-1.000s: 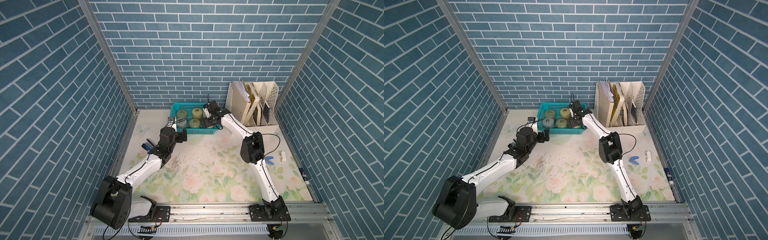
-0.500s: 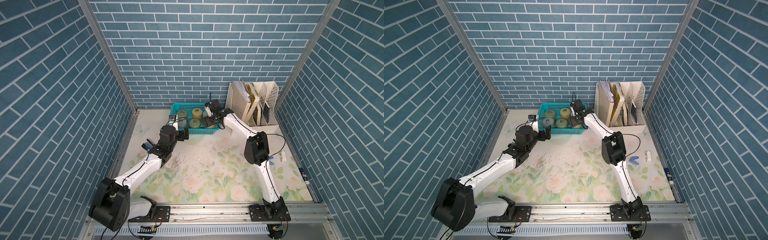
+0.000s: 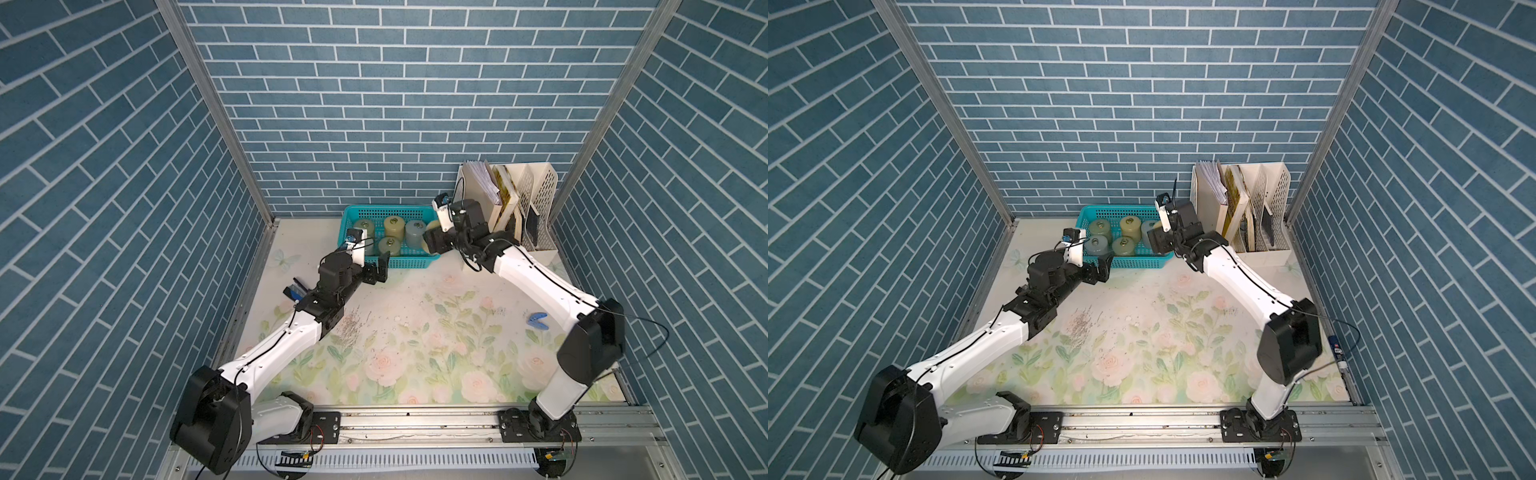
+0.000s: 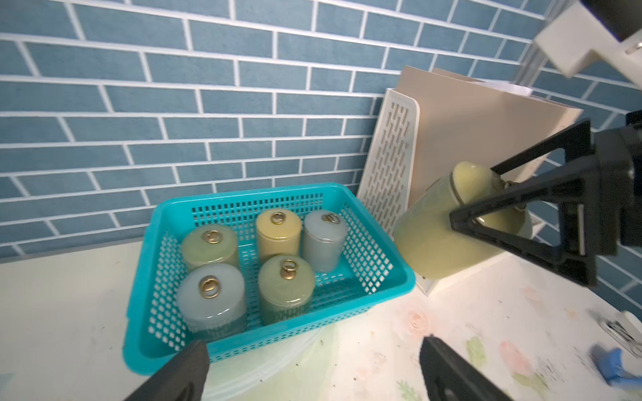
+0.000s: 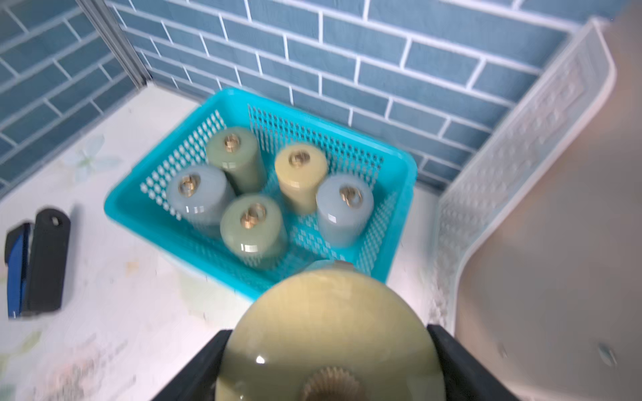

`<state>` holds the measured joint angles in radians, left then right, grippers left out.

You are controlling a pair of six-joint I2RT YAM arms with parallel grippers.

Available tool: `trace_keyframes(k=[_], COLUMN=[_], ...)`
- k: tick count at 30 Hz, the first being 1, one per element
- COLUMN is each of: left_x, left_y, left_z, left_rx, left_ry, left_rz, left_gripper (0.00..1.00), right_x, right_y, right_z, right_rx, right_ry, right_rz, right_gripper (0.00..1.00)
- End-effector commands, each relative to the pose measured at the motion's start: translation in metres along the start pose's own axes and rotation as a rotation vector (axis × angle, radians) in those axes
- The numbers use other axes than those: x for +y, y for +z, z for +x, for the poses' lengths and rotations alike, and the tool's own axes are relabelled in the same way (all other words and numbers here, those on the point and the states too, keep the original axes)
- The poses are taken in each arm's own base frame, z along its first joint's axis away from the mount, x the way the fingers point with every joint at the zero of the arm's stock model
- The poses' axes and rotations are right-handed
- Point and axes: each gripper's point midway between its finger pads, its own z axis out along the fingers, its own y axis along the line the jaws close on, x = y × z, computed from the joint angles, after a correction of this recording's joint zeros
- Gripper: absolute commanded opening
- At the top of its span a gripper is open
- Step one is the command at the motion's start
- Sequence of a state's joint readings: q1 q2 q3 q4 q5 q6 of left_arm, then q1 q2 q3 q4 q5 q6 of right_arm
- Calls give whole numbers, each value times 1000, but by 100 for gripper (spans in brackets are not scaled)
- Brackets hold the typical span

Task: Take the tea canister out of the basket
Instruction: Pick up the tea canister from the basket, then place the tea canister at the center of the board.

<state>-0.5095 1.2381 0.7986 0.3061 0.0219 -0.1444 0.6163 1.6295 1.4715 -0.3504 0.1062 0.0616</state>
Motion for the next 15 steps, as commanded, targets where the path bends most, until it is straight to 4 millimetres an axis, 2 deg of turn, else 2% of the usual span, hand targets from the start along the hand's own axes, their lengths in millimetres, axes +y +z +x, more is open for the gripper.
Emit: trace_keyframes(k=[1,5,8,15], left_x=[-35,-70,-91,-135], left_y=[3,10,18,34], left_z=[11,26,41,69], left_rx=[17,44,82,141], left_ry=[43,73,87,70], left_rz=[135,240,292,393], left_gripper=[100,100,100,100], right_x=[-14,-30,-45,-93], right_y=[-27,-30,-31,-35], right_z=[4,69,107,156], right_rx=[-61,74,139,224], right_ry=[-12,39,118,298], right_rz=[66,126,156,265], right_gripper=[0,0,0,0])
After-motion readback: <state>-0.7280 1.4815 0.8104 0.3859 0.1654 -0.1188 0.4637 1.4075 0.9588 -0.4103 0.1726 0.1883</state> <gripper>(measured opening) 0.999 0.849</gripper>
